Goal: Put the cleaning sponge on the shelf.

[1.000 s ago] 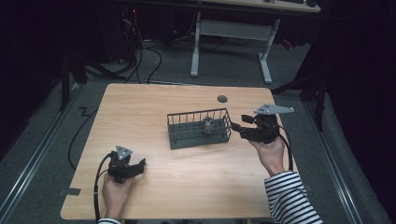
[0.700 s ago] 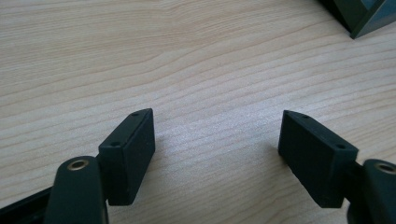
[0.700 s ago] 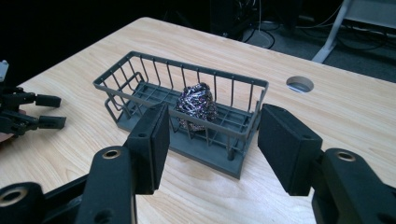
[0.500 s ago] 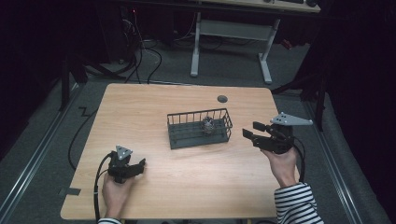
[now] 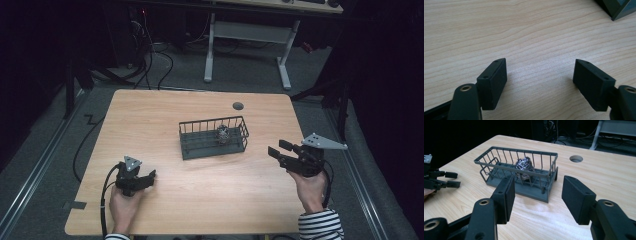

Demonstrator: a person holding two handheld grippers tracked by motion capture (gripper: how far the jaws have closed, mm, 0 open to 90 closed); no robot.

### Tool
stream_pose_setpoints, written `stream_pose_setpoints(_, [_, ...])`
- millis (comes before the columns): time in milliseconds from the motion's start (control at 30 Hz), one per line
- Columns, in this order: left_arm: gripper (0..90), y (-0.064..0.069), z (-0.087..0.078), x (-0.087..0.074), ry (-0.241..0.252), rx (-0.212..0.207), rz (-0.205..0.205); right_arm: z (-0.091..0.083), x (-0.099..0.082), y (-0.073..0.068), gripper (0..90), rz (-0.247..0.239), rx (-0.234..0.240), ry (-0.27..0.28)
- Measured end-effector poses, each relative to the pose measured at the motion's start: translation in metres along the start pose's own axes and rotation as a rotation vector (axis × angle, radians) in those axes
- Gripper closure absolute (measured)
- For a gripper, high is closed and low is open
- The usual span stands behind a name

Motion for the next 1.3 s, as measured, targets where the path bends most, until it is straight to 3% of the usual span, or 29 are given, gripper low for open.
stream_pose_setpoints(367, [27.8,0.000,0.000,0.000,0.000,0.001,0.000,-0.004,-0.025,0.009,44.5,0.050,-0.007,0.013])
stream_pose_setpoints(533, [27.8,0.000,0.000,0.000,0.000,0.001,0.000,0.003,-0.039,0.014,44.4,0.086,-0.001,0.016])
stream_pose_setpoints(933, [27.8,0.000,0.000,0.000,0.000,0.001,0.001,0.024,-0.070,0.017,44.1,0.120,-0.027,-0.023])
stream_pose_setpoints(1200, [27.7,0.000,0.000,0.000,0.000,0.001,0.001,0.037,-0.085,0.018,43.7,0.131,-0.038,-0.049])
stream_pose_setpoints(1300, [27.7,0.000,0.000,0.000,0.000,0.001,0.001,0.045,-0.091,0.011,43.1,0.079,-0.079,-0.082])
Point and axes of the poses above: each handheld gripper's, and its own axes: z roughly forward along the jaws, x roughly out of its top, y roughly to its right, the point moved 1 cm from there along z, roughly forward along the jaws, and after that the axes turned 2 degrees about -y, right-handed, at the moved point
